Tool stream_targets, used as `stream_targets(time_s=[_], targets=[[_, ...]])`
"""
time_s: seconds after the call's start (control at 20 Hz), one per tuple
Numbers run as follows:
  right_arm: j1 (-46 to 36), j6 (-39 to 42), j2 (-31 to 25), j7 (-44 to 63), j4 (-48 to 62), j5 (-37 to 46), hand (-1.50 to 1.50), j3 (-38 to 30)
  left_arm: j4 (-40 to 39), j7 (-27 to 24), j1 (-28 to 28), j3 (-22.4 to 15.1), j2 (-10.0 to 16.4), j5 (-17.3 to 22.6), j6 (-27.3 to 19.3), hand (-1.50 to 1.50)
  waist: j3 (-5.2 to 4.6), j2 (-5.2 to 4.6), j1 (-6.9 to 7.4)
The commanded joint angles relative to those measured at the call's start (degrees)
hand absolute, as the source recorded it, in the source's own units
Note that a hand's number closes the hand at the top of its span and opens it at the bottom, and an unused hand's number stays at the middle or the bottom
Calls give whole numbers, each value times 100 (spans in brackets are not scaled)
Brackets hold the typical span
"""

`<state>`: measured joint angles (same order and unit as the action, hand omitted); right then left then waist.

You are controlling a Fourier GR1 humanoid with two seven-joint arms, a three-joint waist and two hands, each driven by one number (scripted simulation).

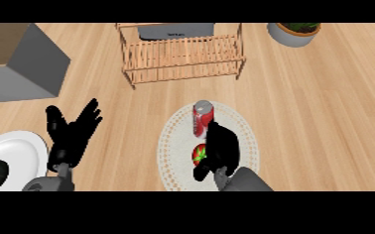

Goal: Pick the tomato from the placemat and place it in the tiered shelf

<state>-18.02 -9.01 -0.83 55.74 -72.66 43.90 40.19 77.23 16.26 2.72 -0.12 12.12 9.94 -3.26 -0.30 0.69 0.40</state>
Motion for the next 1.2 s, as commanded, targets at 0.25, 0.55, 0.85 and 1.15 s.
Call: stream_targets(time_s=[0.25, 0.55, 0.85, 1.15], targets=[[-508, -579, 75, -151, 360, -791, 150, 941, -50, -69, -39, 129, -44, -38, 97, 0, 32, -84, 66], [-1923, -296, 80, -484, 285, -2094, 150, 1656, -153, 132, 462, -72, -121, -97, 162, 0, 35, -149, 402], [-2867, -1258, 82, -177, -296, -2107, 150, 1920, 23, -11, 25, -18, -66, -162, 137, 0, 30, -66, 226], [-4172, -1264, 82, 1544, -1405, -1290, 150, 1644, -311, -61, 183, 125, -109, -111, 104, 0, 19, 6, 27]])
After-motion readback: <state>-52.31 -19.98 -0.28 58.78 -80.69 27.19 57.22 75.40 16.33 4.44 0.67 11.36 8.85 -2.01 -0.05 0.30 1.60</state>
